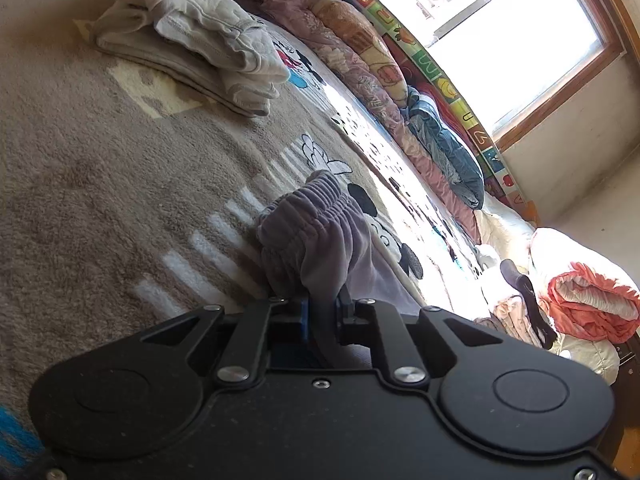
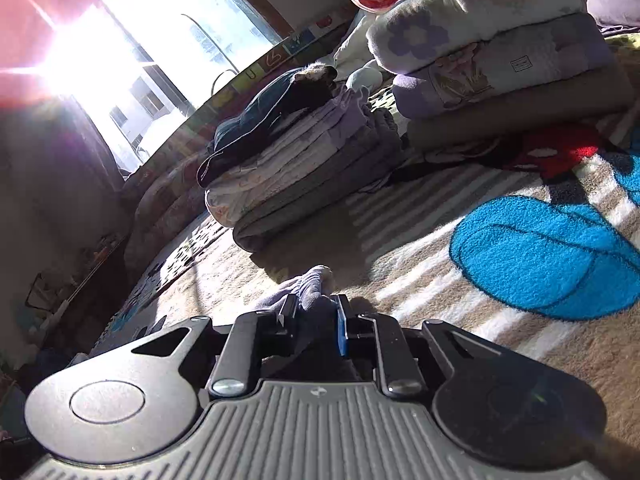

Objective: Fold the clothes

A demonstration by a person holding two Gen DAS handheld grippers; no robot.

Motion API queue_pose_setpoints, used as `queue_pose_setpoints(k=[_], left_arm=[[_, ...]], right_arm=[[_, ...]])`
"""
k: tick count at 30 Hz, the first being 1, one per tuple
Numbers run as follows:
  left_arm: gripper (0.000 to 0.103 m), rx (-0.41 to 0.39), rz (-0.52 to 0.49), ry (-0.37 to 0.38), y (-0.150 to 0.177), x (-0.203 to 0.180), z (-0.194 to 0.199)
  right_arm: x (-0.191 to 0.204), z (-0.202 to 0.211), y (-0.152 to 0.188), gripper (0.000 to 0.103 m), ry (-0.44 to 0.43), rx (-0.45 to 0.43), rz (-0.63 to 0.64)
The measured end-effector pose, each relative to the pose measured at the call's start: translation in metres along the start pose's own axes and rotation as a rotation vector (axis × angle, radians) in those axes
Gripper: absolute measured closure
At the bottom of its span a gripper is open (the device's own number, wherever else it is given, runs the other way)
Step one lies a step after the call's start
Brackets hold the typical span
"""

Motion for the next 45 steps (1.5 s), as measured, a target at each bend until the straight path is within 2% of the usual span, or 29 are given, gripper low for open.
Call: queue_pose_setpoints(k=[3, 6, 8, 11, 15, 18, 21, 24, 29, 31, 36, 38, 39, 40, 41, 42, 43, 45], left_arm=[[0.094, 0.027, -0.008, -0.017, 0.004, 0.012, 0.011], [0.088, 0.061, -0.008, -0.029, 0.007, 0.021, 0.018], [0.079, 0.056, -0.004, -0.042, 0.004, 0.022, 0.024], [0.072, -0.021, -0.105, -0.131, -0.005, 0.01, 0.041], [0.072, -0.127, -0.262, -0.199, -0.016, -0.015, 0.05], [0.072, -0.152, -0.322, -0.203, -0.024, -0.026, 0.046], [0.072, -0.129, -0.317, -0.181, -0.035, -0.028, 0.033], [0.072, -0.084, -0.361, -0.176, -0.039, -0.036, 0.019], [0.064, -0.033, -0.425, -0.194, -0.047, -0.051, -0.01], [0.063, -0.026, -0.459, -0.205, -0.048, -0.059, -0.019], [0.063, 0.035, -0.634, -0.248, -0.031, -0.073, -0.048], [0.064, 0.054, -0.702, -0.273, -0.023, -0.076, -0.058], [0.064, 0.055, -0.747, -0.296, -0.018, -0.075, -0.062], [0.069, 0.057, -0.791, -0.319, -0.013, -0.075, -0.066], [0.087, 0.059, -0.835, -0.342, -0.008, -0.074, -0.069], [0.097, 0.06, -0.868, -0.353, -0.003, -0.074, -0.071], [0.102, 0.043, -0.877, -0.349, -0.003, -0.075, -0.068], [0.103, 0.007, -0.895, -0.339, -0.003, -0.079, -0.062]], right_arm=[[0.002, 0.003, 0.01, 0.083, 0.014, 0.039, 0.013], [0.002, 0.007, 0.009, 0.078, 0.042, 0.063, -0.001], [0.001, 0.013, 0.006, 0.062, 0.065, 0.069, -0.002], [0.007, 0.021, -0.002, 0.061, 0.076, 0.071, 0.074], [0.017, 0.015, -0.014, 0.06, 0.085, 0.087, 0.178], [0.029, 0.0, -0.021, 0.059, 0.078, 0.107, 0.248], [0.043, -0.015, -0.024, 0.056, 0.066, 0.131, 0.314], [0.05, -0.032, -0.024, 0.053, 0.064, 0.172, 0.371], [0.049, -0.053, -0.023, 0.052, 0.057, 0.214, 0.387], [0.048, -0.06, -0.022, 0.052, 0.042, 0.226, 0.385], [0.05, -0.07, -0.016, 0.05, 0.011, 0.254, 0.406], [0.05, -0.071, -0.014, 0.054, 0.0, 0.263, 0.411], [0.05, -0.071, -0.014, 0.059, -0.004, 0.26, 0.414], [0.05, -0.07, -0.014, 0.068, -0.008, 0.255, 0.419], [0.051, -0.069, -0.014, 0.071, -0.012, 0.25, 0.424], [0.052, -0.067, -0.014, 0.073, -0.014, 0.238, 0.435], [0.055, -0.065, -0.015, 0.074, -0.015, 0.224, 0.447], [0.061, -0.058, -0.017, 0.075, -0.016, 0.189, 0.467]])
Point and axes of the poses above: each gripper's, at about its wrist camera, not at the fingertips, and z roughly against the way its jaws point, x to its left, y to its underside, the point moved 7 cm from there along -z, roughly the way its jaws point, and after that the axes turned 5 degrees about -y, right-handed, at the moved point
